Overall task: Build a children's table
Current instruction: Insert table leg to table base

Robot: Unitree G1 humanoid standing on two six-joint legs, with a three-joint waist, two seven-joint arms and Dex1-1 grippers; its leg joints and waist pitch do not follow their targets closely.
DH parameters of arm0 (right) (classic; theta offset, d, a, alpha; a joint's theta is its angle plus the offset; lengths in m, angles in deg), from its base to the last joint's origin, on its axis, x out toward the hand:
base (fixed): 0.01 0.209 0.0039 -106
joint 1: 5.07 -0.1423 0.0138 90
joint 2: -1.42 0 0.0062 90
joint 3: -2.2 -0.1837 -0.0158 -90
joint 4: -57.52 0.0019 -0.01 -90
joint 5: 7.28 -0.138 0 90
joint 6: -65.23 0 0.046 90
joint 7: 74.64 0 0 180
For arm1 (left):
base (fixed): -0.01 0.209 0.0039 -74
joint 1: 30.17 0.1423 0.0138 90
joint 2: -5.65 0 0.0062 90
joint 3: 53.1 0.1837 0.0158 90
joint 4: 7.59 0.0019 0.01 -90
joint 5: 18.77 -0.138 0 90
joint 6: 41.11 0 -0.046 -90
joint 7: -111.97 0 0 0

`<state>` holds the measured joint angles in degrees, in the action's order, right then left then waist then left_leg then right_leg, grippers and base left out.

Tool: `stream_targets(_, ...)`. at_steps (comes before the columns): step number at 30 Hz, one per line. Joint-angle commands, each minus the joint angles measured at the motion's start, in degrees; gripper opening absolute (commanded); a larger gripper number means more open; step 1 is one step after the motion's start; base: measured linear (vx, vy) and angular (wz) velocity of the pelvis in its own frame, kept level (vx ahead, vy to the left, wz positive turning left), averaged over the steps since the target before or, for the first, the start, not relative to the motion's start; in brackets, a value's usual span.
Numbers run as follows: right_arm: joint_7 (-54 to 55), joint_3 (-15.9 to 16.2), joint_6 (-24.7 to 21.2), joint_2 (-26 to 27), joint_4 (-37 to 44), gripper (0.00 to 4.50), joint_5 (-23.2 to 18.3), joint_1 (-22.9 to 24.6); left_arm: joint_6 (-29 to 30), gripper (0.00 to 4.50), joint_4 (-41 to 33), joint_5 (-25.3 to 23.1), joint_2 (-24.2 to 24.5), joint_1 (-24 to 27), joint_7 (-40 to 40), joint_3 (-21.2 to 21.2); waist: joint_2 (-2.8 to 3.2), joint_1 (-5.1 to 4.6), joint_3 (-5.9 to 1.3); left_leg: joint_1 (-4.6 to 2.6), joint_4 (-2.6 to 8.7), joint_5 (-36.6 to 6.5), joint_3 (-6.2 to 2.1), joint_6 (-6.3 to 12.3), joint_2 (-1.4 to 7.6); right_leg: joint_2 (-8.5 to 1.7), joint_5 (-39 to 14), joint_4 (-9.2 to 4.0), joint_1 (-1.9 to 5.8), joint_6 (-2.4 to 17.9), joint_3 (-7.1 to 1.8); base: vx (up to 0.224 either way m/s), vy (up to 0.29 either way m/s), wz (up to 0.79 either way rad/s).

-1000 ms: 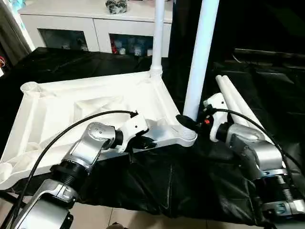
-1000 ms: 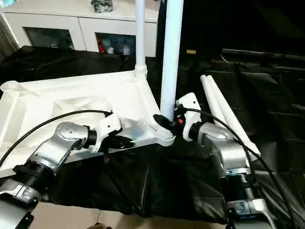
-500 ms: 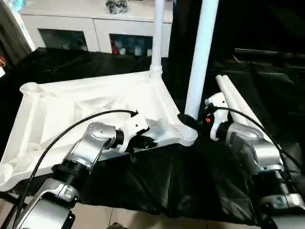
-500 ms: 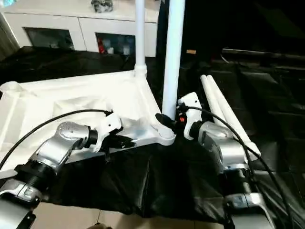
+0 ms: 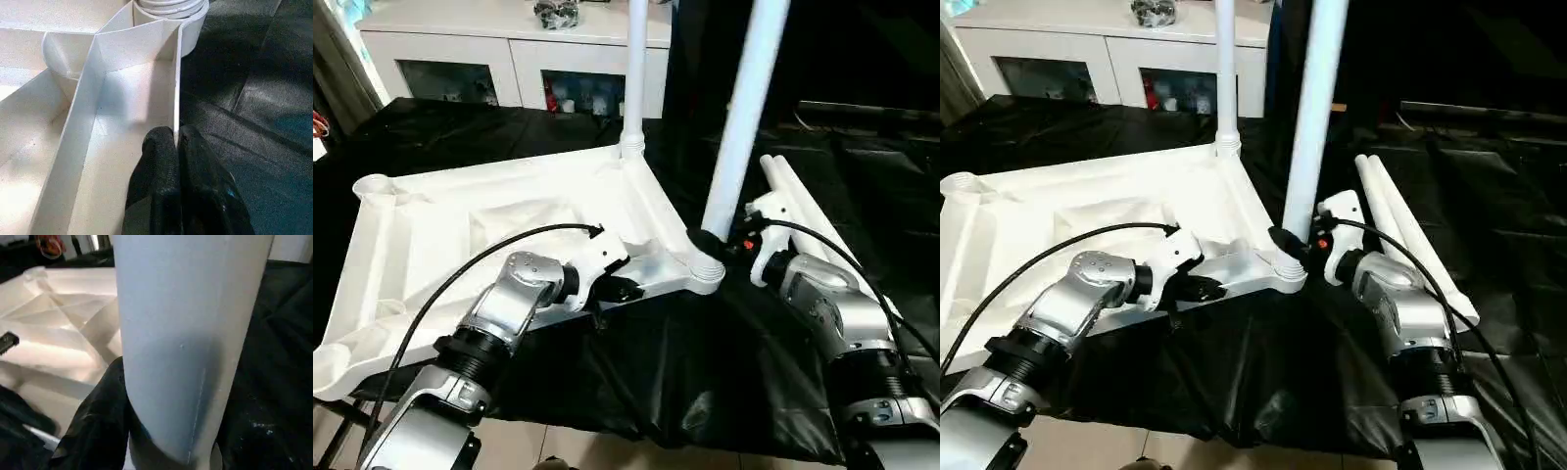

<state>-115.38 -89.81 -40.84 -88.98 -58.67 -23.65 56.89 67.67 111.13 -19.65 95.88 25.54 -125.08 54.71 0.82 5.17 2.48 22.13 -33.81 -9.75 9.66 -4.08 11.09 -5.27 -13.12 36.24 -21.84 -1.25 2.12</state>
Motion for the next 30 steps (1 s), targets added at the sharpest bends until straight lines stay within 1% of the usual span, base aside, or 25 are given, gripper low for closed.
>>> stream_targets(1,0.18,-0.68,-0.15,0.20,-1.89,1.90,-0.44,1.30,0.49,0.00,-0.94,0.75,-0.63,-0.38,1.34,-1.08,0.14,0.03,-3.69,-1.04,3.76,-9.06,-0.08,1.98,1.42,-2.25,3.52,-3.92,2.49,15.90,-1.43,0.000,0.000,0.00)
stream_targets(2,0.31,-2.69,1.25,0.99,-3.17,1.90,-1.90,1.79,0.57,0.00,-1.03,0.65,-0.65,-0.43,1.52,-1.10,0.34,0.07,-3.70,-1.08,3.77,-9.27,-0.10,2.01,1.40,-2.28,3.44,-3.91,2.49,16.01,-1.42,0.000,0.000,0.00)
stream_targets(4,0.30,-3.96,2.78,1.58,-4.41,1.90,-2.80,2.31,0.52,0.00,-1.03,0.54,-0.60,-0.46,1.67,-1.09,0.27,0.02,-3.66,-1.10,3.87,-10.32,-0.08,1.96,1.47,-2.34,2.56,-4.05,2.42,16.25,-1.40,0.000,0.000,0.00)
stream_targets(5,0.30,-4.01,2.90,1.63,-4.51,1.90,-2.83,2.36,0.51,0.00,-1.03,0.53,-0.59,-0.46,1.68,-1.09,0.24,0.01,-3.66,-1.08,3.87,-10.37,-0.07,2.03,1.47,-2.38,2.54,-4.05,2.45,16.34,-1.43,0.000,0.000,0.00)
stream_targets(7,0.03,-5.11,5.16,2.54,-6.53,1.90,-3.48,3.32,0.32,0.00,-1.03,0.36,-0.43,-0.46,1.96,-1.05,0.26,0.02,-3.65,-1.04,3.89,-10.48,-0.08,2.15,1.47,-2.41,2.10,-4.08,2.44,16.36,-1.40,0.000,0.000,0.00)
stream_targets(9,-0.05,-5.93,6.40,3.19,-7.59,1.89,-3.94,3.76,0.41,0.00,-1.16,0.33,-0.39,-0.43,2.10,-1.02,0.24,0.00,-3.54,-0.98,3.98,-10.53,-0.09,2.24,1.48,-2.36,1.47,-4.17,2.43,16.25,-1.38,0.000,0.000,0.00)
stream_targets(10,-0.04,-6.40,7.20,3.55,-8.21,1.89,-4.26,4.04,0.46,0.00,-1.27,0.33,-0.38,-0.40,2.14,-1.02,0.25,0.04,-3.62,-1.03,3.92,-10.54,-0.07,2.27,1.49,-2.41,1.43,-4.16,2.41,16.25,-1.40,0.000,0.000,0.00)
stream_targets(11,0.00,-6.66,7.69,3.75,-8.61,1.89,-4.43,4.21,0.46,0.00,-1.32,0.32,-0.36,-0.36,2.15,-1.02,0.37,0.01,-3.54,-0.99,4.01,-10.83,-0.10,2.22,1.52,-2.46,0.95,-4.23,2.35,16.22,-1.40,0.000,0.000,0.00)
stream_targets(12,0.03,-6.88,8.11,3.91,-8.95,1.89,-4.58,4.34,0.46,0.00,-1.36,0.31,-0.35,-0.33,2.16,-1.02,0.35,0.05,-3.58,-1.04,3.99,-10.87,-0.08,2.26,1.53,-2.45,0.99,-4.22,2.36,16.20,-1.40,0.000,0.000,0.00)
stream_targets(13,-0.11,-7.68,9.78,4.43,-10.25,1.89,-5.05,4.83,0.39,0.00,-1.48,0.30,-0.31,-0.23,2.30,-1.05,0.50,0.02,-3.59,-1.01,4.04,-11.06,-0.13,2.26,1.58,-2.48,1.10,-4.22,2.32,16.27,-1.38,0.000,0.000,0.00)
stream_targets(14,-0.19,-7.93,10.40,4.60,-10.52,1.89,-5.20,5.07,0.37,0.00,-1.51,0.30,-0.29,-0.19,2.35,-1.05,0.47,-0.01,-3.54,-1.01,4.09,-11.17,-0.15,2.23,1.58,-2.42,1.01,-4.25,2.32,16.26,-1.36,0.000,0.000,0.00)
stream_targets(15,-0.23,-8.05,10.68,4.68,-10.65,1.89,-5.27,5.17,0.36,0.00,-1.52,0.29,-0.29,-0.17,2.37,-1.06,0.71,0.04,-3.58,-1.08,4.06,-11.37,-0.16,2.18,1.57,-2.42,1.02,-4.21,2.29,16.30,-1.36,0.000,0.000,0.00)
stream_targets(16,-0.64,-8.73,12.13,5.06,-10.89,1.89,-5.97,5.91,0.23,0.00,-1.50,0.25,-0.25,-0.12,2.55,-1.09,0.58,-0.05,-3.51,-1.02,4.13,-11.75,-0.17,2.09,1.54,-2.39,0.57,-4.30,2.33,16.25,-1.35,0.000,0.000,0.00)
stream_targets(17,-0.65,-8.87,12.63,5.14,-10.73,1.89,-6.07,6.26,0.17,0.00,-1.44,0.24,-0.24,-0.13,2.59,-1.12,0.64,0.01,-3.51,-1.09,4.15,-12.11,-0.13,2.08,1.59,-2.42,0.34,-4.36,2.24,16.18,-1.40,0.000,0.000,0.00)
stream_targets(20,-1.14,-9.25,14.26,5.44,-9.41,1.89,-6.41,7.74,-0.06,0.00,-1.13,0.19,-0.24,-0.31,2.80,-1.20,0.59,0.14,-3.57,-1.00,4.12,-11.35,-0.17,2.50,1.58,-2.42,1.46,-4.26,2.34,16.10,-1.40,0.000,0.000,0.00)
stream_targets(22,-0.96,-8.66,15.04,5.36,-7.43,1.89,-5.79,8.84,-0.11,0.00,-1.18,0.24,-0.14,-0.27,2.70,-1.23,0.52,0.21,-3.57,-0.99,4.14,-11.03,-0.19,2.72,1.57,-2.37,1.62,-4.29,2.37,15.90,-1.35,0.000,0.000,0.00)
stream_targets(24,-0.70,-7.65,15.59,5.01,-6.04,1.89,-4.79,9.48,-0.21,0.00,-1.22,0.22,-0.06,-0.25,2.69,-1.22,0.58,0.24,-3.52,-0.98,4.16,-10.94,-0.17,2.84,1.58,-2.36,1.29,-4.34,2.30,15.71,-1.36,0.000,0.000,0.00)
stream_targets(26,-0.72,-6.32,15.68,4.51,-4.15,1.89,-3.66,10.15,-0.39,0.00,-1.26,0.15,0.06,-0.22,2.66,-1.14,0.53,0.10,-3.33,-0.89,4.35,-12.10,-0.18,2.42,1.53,-2.38,-0.95,-4.60,2.27,15.23,-1.39,0.000,0.000,0.00)
stream_targets(28,-1.00,-4.66,15.14,3.86,-1.99,1.89,-2.45,10.62,-1.78,0.00,-1.18,-0.11,0.26,-0.07,2.49,-0.88,0.58,0.02,-3.26,-0.94,4.47,-12.91,-0.24,2.04,1.57,-2.38,-2.70,-4.79,2.25,14.79,-1.41,0.000,0.000,0.00)
stream_targets(29,-1.08,-3.52,14.45,3.38,-1.25,1.89,-1.56,10.45,-2.17,0.00,-1.26,-0.22,0.42,0.08,2.21,-0.68,0.51,-0.05,-3.27,-0.93,4.45,-12.98,-0.22,1.89,1.56,-2.35,-3.03,-4.83,2.26,14.40,-1.47,0.000,0.000,0.00)
stream_targets(30,-1.06,-3.20,14.30,3.25,-1.13,1.89,-1.25,10.35,-2.27,0.00,-1.29,-0.27,0.47,0.12,2.11,-0.60,0.53,-0.09,-3.26,-0.88,4.47,-12.88,-0.25,1.80,1.51,-2.37,-3.29,-4.87,2.23,14.23,-1.47,0.000,0.000,0.00)
